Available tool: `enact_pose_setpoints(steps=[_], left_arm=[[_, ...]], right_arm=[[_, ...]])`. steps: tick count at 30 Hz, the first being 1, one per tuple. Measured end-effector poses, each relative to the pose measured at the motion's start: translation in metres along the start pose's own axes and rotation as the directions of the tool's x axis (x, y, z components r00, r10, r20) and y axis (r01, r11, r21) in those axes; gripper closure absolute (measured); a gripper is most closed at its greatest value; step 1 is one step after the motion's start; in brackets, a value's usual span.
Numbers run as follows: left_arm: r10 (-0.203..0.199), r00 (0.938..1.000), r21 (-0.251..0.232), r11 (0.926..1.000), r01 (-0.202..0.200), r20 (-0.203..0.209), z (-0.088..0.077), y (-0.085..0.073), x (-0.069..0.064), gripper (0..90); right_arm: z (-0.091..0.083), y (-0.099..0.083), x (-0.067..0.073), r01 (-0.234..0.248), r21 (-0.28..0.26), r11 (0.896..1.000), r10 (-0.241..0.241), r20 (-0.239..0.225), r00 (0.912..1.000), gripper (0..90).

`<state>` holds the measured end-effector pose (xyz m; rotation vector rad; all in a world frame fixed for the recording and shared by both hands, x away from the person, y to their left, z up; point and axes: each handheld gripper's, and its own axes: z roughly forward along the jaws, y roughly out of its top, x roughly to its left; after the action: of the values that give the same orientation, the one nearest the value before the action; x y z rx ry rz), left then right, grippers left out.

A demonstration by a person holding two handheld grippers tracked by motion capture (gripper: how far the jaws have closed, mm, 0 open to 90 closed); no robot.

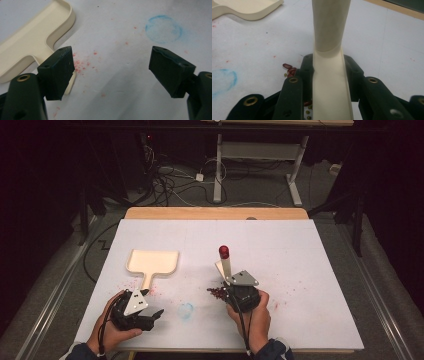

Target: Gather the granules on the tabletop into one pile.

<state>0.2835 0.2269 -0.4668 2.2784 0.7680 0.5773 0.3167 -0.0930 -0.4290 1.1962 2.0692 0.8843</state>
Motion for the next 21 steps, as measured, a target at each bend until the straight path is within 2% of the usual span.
enact_pose_setpoints(steps=[5,8,12,15,17,19,21], left_arm=[[-0.007,1.0000,0.002,1.0000,0.007,-0.006,0.000,-0.001,0.001,19.5],[-0.008,0.9999,0.007,0.9999,0.008,-0.007,0.000,-0.001,0.001,19.5],[-0.010,0.9999,0.009,0.9999,0.010,-0.012,0.000,-0.001,0.001,19.5],[-0.002,0.9998,0.005,1.0000,0.002,-0.020,0.000,-0.001,0.002,19.5],[-0.004,0.9998,0.007,1.0000,0.005,-0.021,0.000,-0.001,0.002,19.5],[-0.012,0.9998,0.015,0.9998,0.013,-0.016,0.000,-0.002,0.002,19.6],[-0.013,0.9998,0.016,0.9998,0.013,-0.014,0.001,-0.002,0.002,19.5]], right_arm=[[-0.005,0.002,-0.013,-0.030,-0.021,0.999,0.030,-0.005,0.9995,67.4],[-0.011,0.006,-0.019,-0.027,-0.049,0.998,0.027,0.001,0.9996,67.4],[-0.021,0.011,-0.018,-0.075,-0.080,0.994,0.068,-0.082,0.9943,67.4],[-0.024,0.013,-0.008,-0.096,-0.102,0.990,0.079,-0.165,0.9832,67.5],[-0.024,0.013,0.003,-0.117,-0.116,0.986,0.090,-0.219,0.9717,67.5],[-0.020,0.011,0.013,-0.129,-0.118,0.985,0.094,-0.263,0.9603,67.4],[-0.011,0.008,0.021,-0.148,-0.095,0.984,0.115,-0.287,0.9508,67.5]])
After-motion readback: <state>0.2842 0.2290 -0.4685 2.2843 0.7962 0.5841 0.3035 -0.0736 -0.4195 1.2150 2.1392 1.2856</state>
